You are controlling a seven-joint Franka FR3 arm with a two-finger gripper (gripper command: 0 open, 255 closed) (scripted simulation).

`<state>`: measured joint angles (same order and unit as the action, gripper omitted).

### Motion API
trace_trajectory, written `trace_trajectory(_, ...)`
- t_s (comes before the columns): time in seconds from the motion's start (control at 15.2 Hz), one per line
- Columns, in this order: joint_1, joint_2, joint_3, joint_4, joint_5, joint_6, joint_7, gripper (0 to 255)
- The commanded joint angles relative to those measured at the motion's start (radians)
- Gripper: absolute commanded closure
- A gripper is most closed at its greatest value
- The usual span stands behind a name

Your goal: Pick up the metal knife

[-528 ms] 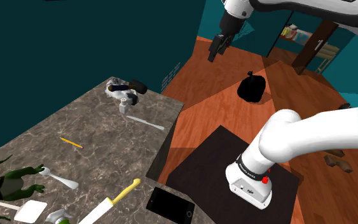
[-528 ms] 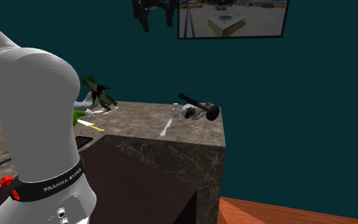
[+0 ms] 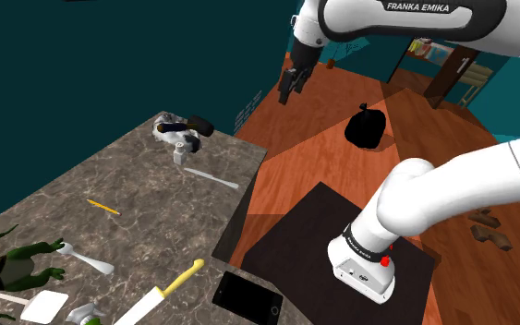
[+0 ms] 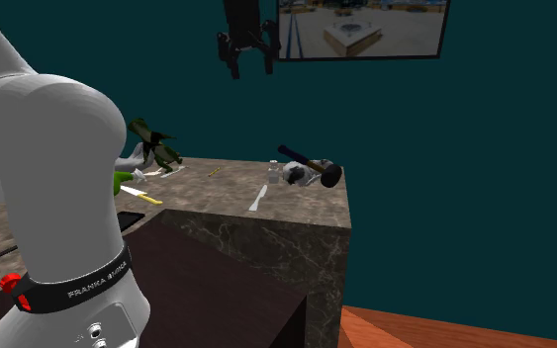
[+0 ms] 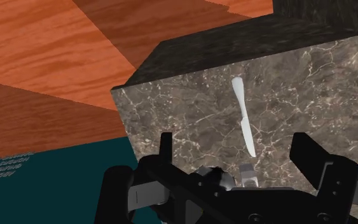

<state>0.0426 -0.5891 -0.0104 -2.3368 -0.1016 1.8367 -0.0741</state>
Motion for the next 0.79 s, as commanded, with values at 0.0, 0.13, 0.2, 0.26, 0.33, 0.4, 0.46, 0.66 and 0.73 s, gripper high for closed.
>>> trace_trajectory(0.0, 0.006, 0.059, 0.004, -0.012, 0.001, 0.053, 0.002, 0)
trace_trajectory(0.13, 0.012, 0.121, 0.011, -0.012, 0.002, 0.098, 0.008, 0)
trace_trajectory(0.2, 0.016, 0.154, 0.015, -0.01, 0.002, 0.12, 0.01, 0)
trace_trajectory(0.26, 0.019, 0.187, 0.019, -0.007, 0.002, 0.141, 0.013, 0)
trace_trajectory(0.33, 0.022, 0.22, 0.022, -0.003, 0.002, 0.162, 0.015, 0)
trace_trajectory(0.4, 0.025, 0.254, 0.026, 0.001, 0.002, 0.182, 0.018, 0)
trace_trajectory(0.46, 0.027, 0.289, 0.03, 0.007, 0.001, 0.201, 0.021, 0)
trace_trajectory(0.66, 0.036, 0.394, 0.041, 0.031, -0.001, 0.256, 0.029, 0)
trace_trajectory(0.73, 0.038, 0.43, 0.045, 0.041, -0.003, 0.273, 0.032, 0)
